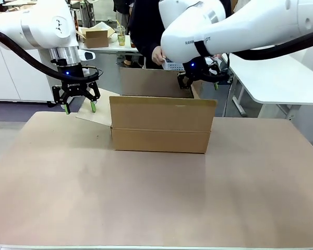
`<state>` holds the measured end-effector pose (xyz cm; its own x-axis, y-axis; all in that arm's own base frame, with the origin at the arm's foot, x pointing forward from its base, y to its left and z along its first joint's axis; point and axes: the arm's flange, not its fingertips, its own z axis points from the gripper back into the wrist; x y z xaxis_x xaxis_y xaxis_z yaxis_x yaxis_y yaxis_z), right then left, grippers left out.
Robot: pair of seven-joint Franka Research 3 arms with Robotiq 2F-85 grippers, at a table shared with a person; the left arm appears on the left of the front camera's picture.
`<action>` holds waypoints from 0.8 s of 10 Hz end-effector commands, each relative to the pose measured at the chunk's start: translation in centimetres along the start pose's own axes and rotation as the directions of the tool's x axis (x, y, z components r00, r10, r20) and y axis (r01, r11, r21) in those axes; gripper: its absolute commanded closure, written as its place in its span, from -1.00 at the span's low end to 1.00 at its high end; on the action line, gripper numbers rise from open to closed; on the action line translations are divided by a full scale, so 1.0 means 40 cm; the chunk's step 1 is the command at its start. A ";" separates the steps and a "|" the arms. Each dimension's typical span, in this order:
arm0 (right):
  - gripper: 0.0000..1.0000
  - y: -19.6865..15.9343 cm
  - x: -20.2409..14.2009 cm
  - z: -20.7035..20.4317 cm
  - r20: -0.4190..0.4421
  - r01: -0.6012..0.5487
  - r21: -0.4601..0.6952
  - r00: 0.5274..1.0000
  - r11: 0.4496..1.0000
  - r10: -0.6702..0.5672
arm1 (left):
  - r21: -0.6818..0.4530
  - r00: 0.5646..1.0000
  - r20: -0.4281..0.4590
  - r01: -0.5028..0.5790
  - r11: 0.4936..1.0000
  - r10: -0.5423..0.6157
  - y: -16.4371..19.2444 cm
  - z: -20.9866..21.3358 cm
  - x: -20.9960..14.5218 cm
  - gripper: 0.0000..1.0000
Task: Pack the gift set into the box.
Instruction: Place both hands on the side flaps of the Package Box and spread them outward.
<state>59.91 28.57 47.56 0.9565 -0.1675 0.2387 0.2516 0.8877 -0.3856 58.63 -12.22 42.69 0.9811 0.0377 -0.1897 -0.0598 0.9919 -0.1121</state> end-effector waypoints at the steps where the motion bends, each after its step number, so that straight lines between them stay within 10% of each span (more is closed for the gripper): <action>1: -1.00 -0.064 -0.004 -0.013 -0.039 -0.039 0.072 0.998 0.997 0.042 | 0.018 1.000 0.003 -0.016 1.000 0.016 0.004 0.007 -0.004 -1.00; 8: -1.00 -0.286 0.033 -0.078 -0.089 -0.108 0.398 0.984 0.911 0.155 | 0.018 1.000 0.003 -0.016 1.000 0.016 0.004 0.007 -0.004 -1.00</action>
<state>60.27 19.49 50.96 0.9858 -0.1099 0.1269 0.1267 0.9829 -0.1337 58.63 -12.22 42.70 0.9811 0.0377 -0.1895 -0.0597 0.9919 -0.1121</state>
